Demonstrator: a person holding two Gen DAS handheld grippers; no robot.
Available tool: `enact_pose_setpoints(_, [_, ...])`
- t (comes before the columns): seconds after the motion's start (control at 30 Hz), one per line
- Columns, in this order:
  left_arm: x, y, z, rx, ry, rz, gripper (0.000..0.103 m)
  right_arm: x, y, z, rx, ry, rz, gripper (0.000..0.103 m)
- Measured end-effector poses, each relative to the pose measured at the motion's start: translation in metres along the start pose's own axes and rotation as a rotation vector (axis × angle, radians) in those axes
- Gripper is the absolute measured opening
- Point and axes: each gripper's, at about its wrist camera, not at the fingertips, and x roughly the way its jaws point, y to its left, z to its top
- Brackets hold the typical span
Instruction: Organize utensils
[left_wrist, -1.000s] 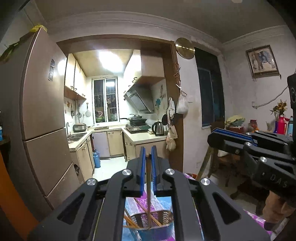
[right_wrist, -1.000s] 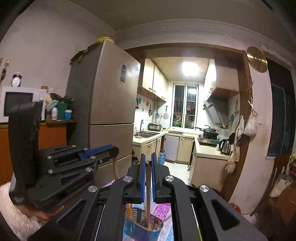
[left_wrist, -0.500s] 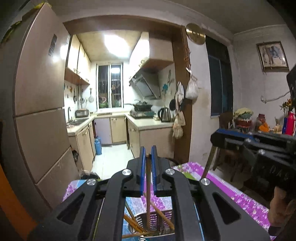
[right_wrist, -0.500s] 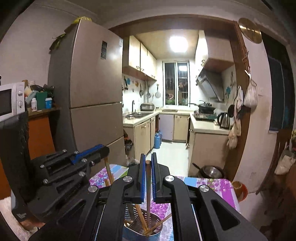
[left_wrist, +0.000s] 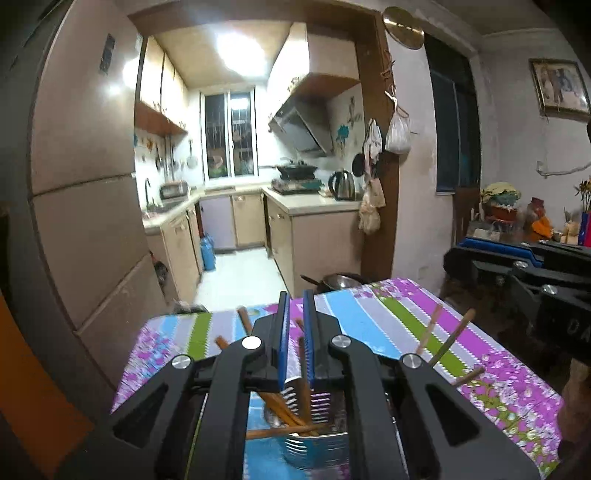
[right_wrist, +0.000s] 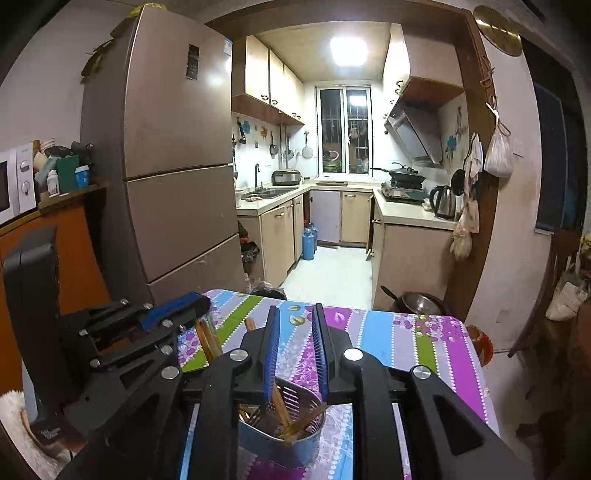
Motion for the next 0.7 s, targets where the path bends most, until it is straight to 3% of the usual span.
enact_pose_setpoints(0.27, [-0.020,0.024,0.016,-0.076,-0.015,-0.026,0.006,-0.052,-0.008,-0.004,0.043,-0.069,0.049,0.025])
enact_pose_setpoints(0.37, [-0.022,0.025,0.016,-0.057,-0.002,-0.009,0.006,-0.074,-0.006,-0.009,0.023,-0.089,0.058,0.025])
enact_pose_setpoints(0.43, [-0.035,0.025,0.017,-0.024,-0.035,0.008,0.006,-0.091,-0.007,-0.014,0.024,-0.098,0.087,0.027])
enact_pose_setpoints(0.57, [-0.094,0.050,0.016,-0.038,-0.127,-0.023,0.006,-0.135,-0.003,-0.037,-0.050,-0.109,0.115,0.033])
enact_pose_setpoints(0.7, [-0.150,0.082,-0.007,-0.010,-0.131,0.001,0.007,-0.177,-0.005,-0.074,-0.151,-0.088,0.110,0.041])
